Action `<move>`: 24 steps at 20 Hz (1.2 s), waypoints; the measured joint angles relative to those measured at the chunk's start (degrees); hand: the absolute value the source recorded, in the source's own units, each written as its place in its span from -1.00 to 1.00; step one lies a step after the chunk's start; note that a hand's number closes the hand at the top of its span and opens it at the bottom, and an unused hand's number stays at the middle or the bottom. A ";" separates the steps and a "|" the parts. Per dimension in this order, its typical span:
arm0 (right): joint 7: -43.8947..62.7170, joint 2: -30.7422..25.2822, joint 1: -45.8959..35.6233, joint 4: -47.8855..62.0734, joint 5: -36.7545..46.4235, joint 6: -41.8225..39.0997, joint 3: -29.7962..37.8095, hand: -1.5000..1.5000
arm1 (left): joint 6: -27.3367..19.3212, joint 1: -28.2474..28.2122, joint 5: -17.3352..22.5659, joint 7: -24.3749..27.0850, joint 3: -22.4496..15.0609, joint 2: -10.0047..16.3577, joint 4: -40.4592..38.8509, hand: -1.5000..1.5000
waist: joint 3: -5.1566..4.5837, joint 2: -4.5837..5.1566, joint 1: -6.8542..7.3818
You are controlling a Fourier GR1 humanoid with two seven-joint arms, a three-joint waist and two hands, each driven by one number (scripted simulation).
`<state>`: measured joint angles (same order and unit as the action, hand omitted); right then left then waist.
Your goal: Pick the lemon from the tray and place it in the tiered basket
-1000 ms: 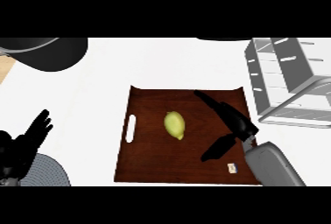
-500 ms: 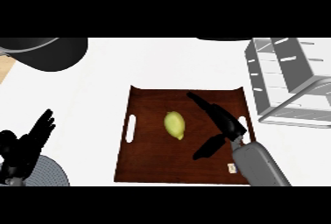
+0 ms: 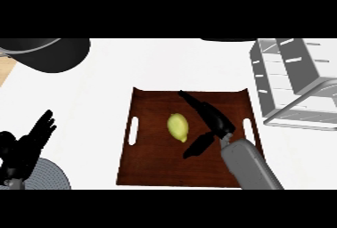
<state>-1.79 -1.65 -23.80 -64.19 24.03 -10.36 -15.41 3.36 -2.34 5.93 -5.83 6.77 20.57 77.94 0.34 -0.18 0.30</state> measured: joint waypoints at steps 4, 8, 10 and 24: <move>-1.81 1.01 -3.10 5.75 -0.56 2.06 0.18 -1.00 | 0.79 0.39 -0.41 -1.03 0.96 -0.26 0.27 0.00 | -0.08 0.08 0.11; -2.24 1.40 -4.44 8.57 -1.47 3.49 -1.57 -1.00 | 1.27 -0.15 -0.95 -1.53 1.70 -0.96 1.27 0.00 | -0.12 0.09 0.14; -2.38 1.36 -4.06 8.93 -2.20 4.91 -3.52 -1.00 | 2.08 0.24 -0.90 -2.75 2.40 -0.63 1.38 0.00 | -0.22 0.06 0.11; -10.61 1.19 -3.62 8.15 -5.99 13.85 -8.07 1.00 | 2.05 1.00 -3.35 -2.61 3.51 -2.74 0.58 0.00 | -0.20 -0.10 -0.11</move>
<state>-12.40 -0.46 -27.42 -56.04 18.04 3.49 -23.49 5.41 -1.34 2.59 -8.44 10.28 17.83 78.52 0.15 -0.28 0.19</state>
